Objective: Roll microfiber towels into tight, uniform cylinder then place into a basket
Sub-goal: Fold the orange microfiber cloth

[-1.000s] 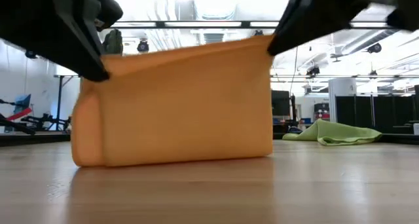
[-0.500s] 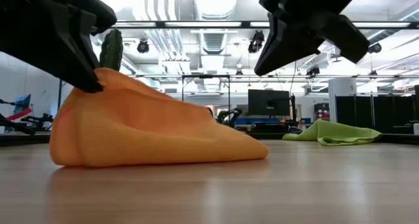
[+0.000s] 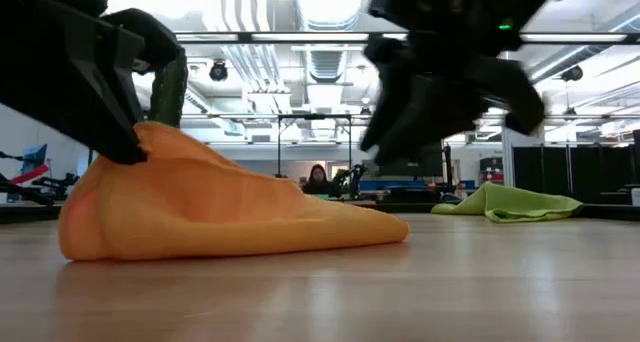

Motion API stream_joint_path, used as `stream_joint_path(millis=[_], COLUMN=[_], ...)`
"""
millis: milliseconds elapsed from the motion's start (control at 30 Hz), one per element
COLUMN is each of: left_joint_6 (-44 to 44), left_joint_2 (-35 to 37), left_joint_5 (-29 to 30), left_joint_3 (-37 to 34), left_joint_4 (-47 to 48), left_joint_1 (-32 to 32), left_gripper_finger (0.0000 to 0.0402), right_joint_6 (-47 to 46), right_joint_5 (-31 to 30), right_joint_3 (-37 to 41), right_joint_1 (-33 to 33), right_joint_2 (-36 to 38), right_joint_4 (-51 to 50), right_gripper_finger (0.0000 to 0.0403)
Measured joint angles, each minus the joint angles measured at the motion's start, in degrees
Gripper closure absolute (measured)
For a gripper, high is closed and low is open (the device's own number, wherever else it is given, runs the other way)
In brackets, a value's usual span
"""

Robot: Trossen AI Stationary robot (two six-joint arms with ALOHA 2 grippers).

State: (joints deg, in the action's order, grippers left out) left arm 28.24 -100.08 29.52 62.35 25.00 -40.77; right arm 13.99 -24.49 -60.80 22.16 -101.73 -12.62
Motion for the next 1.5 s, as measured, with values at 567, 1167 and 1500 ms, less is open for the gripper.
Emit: stream_joint_path(millis=[567, 1167, 1500], left_joint_6=[-0.13, -0.15, -0.1], left_joint_2=[-1.07, -1.07, -1.07], left_joint_5=[-0.79, -0.79, -0.79], left_joint_3=[0.07, 0.02, -0.09], left_joint_4=[-1.14, -2.03, -2.0], left_joint_1=[-0.52, -1.09, -1.36], left_gripper_finger=[0.0402, 0.0402, 0.0402], right_joint_6=[-2.76, -8.01, -6.25], right_joint_5=[36.77, 50.94, 53.21], right_joint_3=[0.11, -5.93, -6.75], right_joint_1=[-22.22, -22.41, -20.81], right_joint_2=[-2.41, -12.97, -12.31], right_joint_4=[14.3, 15.23, 14.55], right_gripper_finger=[0.0124, 0.009, 0.0136])
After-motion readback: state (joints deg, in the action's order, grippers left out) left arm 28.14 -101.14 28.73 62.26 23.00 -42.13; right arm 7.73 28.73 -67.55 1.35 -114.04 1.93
